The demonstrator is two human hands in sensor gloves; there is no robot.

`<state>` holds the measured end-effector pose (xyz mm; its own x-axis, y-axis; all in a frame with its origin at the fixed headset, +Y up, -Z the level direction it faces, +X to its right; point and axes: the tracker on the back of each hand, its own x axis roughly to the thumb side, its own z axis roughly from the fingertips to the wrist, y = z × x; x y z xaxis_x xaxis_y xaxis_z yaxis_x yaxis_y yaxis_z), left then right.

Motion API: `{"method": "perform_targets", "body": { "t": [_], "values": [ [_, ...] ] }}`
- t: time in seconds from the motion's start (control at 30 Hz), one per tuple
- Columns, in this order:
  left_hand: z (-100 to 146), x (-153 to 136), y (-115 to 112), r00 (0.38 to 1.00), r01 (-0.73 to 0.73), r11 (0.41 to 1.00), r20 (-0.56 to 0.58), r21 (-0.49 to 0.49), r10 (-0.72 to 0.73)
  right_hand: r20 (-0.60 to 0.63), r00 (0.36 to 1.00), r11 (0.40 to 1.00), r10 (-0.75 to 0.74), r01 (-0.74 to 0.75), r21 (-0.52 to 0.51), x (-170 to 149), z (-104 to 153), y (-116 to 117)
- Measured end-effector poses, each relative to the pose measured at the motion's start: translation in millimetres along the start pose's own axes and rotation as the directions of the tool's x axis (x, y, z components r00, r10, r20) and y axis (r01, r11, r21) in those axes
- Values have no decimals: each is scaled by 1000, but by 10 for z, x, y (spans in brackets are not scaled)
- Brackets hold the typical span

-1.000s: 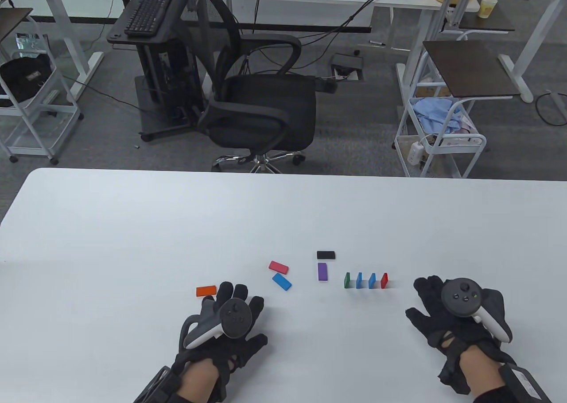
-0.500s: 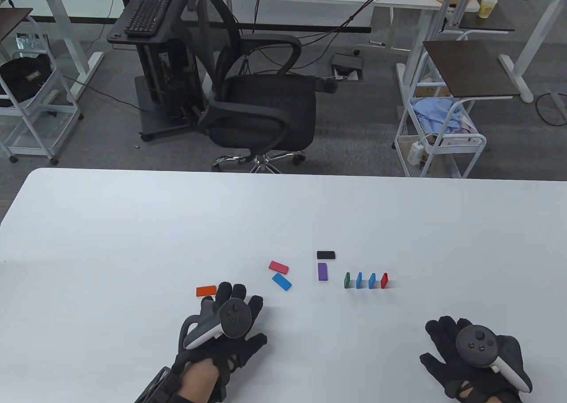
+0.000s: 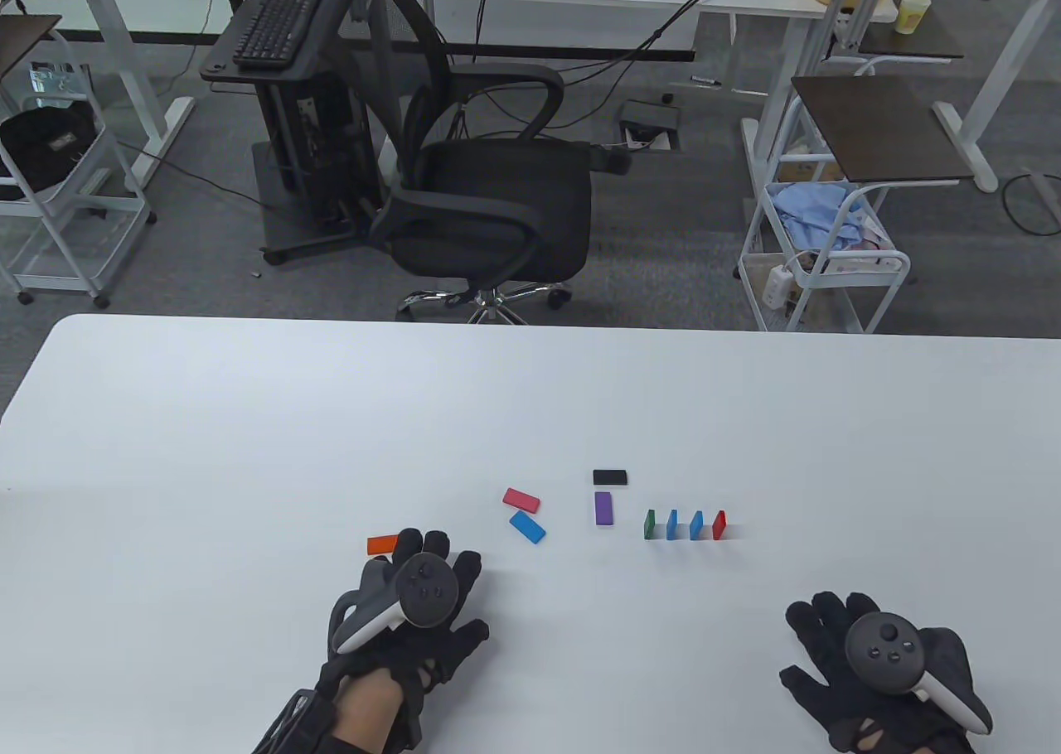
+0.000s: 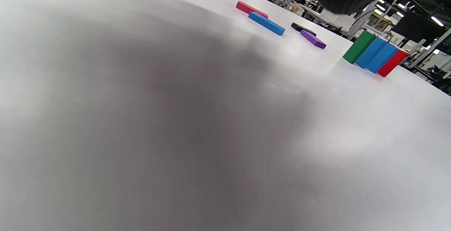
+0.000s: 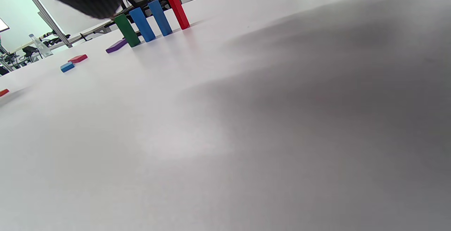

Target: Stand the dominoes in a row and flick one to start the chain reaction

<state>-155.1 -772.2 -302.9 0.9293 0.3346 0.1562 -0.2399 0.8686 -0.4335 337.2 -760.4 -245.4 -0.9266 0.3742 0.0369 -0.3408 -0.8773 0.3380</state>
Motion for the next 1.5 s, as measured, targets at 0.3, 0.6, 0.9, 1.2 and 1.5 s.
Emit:
{"method": "perform_targets", "body": {
  "t": [0.3, 0.6, 0.9, 1.2, 1.5],
  "values": [
    [27, 118, 194, 997, 26, 1000, -68, 11, -25, -9, 1000, 1000, -27, 27, -5, -44, 5, -24],
    [-336, 524, 479, 991, 107, 994, -85, 12, -106, 7, 995, 994, -102, 102, 26, -122, -9, -47],
    [-917, 1006, 567, 984, 146, 989, -107, 7, -145, 19, 994, 994, -103, 102, 46, -97, -23, -30],
    [-1406, 1467, 525, 949, 291, 957, -127, 3, -289, 37, 994, 994, -99, 97, 56, -38, -29, -2],
    [-1733, 1737, 421, 922, 347, 934, -211, 85, -324, 45, 991, 991, -127, 124, 54, -53, -39, -2]
  ]
}}
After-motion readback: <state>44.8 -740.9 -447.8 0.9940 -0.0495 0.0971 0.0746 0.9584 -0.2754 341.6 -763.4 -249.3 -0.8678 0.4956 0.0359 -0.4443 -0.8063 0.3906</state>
